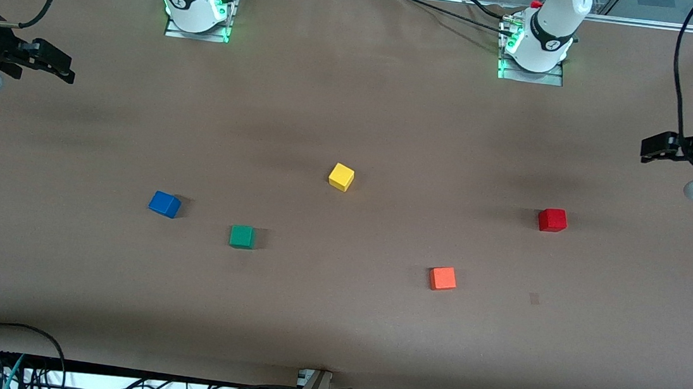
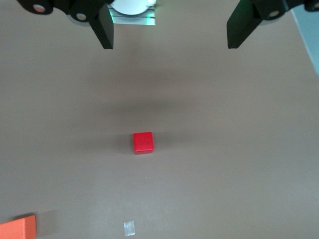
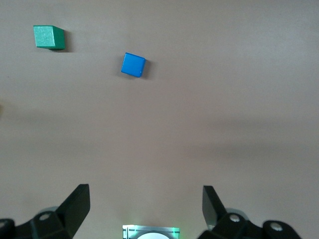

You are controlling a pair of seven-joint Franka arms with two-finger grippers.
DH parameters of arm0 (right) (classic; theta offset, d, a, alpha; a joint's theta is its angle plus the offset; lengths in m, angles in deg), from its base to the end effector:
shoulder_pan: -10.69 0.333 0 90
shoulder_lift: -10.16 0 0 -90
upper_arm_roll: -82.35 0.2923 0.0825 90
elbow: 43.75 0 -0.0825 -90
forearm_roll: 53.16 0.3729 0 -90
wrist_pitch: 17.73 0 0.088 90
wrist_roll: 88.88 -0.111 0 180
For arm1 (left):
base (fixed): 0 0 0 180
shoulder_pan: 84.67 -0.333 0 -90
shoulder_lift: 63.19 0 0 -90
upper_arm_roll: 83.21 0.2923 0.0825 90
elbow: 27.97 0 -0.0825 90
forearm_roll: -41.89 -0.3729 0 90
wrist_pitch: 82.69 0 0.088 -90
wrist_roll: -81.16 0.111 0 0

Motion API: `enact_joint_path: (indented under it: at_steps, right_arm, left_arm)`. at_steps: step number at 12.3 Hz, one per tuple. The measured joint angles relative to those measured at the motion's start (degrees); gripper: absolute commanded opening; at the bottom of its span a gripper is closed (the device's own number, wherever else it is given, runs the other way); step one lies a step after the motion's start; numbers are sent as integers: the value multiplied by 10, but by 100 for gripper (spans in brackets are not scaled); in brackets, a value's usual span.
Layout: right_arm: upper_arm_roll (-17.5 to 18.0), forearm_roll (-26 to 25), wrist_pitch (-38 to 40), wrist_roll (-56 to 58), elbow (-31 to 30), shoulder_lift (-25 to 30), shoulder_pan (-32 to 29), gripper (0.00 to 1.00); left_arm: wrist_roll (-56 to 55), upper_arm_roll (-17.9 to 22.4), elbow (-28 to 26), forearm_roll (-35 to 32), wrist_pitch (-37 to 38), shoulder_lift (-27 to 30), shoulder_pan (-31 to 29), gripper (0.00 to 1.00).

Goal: Pass red block to right arm, stack on blue
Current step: 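Move the left gripper toward the red cube, then lower the left gripper and close it on the red cube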

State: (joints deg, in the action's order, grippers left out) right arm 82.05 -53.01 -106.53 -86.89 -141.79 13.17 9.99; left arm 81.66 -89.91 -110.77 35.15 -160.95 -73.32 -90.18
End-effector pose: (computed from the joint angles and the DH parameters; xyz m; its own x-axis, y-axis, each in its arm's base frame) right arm 0.5211 -0.0089 0.5588 0.9940 0.0175 -0.1084 0.0169 -0.9998 -0.0066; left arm 0.5663 0.0084 0.5411 0.9677 -0.0083 -0.2520 -0.0332 -0.9950 -0.0946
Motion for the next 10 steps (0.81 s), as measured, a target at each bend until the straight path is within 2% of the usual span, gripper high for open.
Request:
enact_joint_path:
  at_steps: [4, 10]
  right_arm:
    - [0, 0, 0, 0, 1, 0, 1, 100]
    - [0, 0, 1, 0, 1, 0, 1, 100]
  left_arm:
    - [-44, 0, -75, 17, -83, -26, -10, 100]
    - [-80, 0, -280, 18, -323, -35, -22, 100]
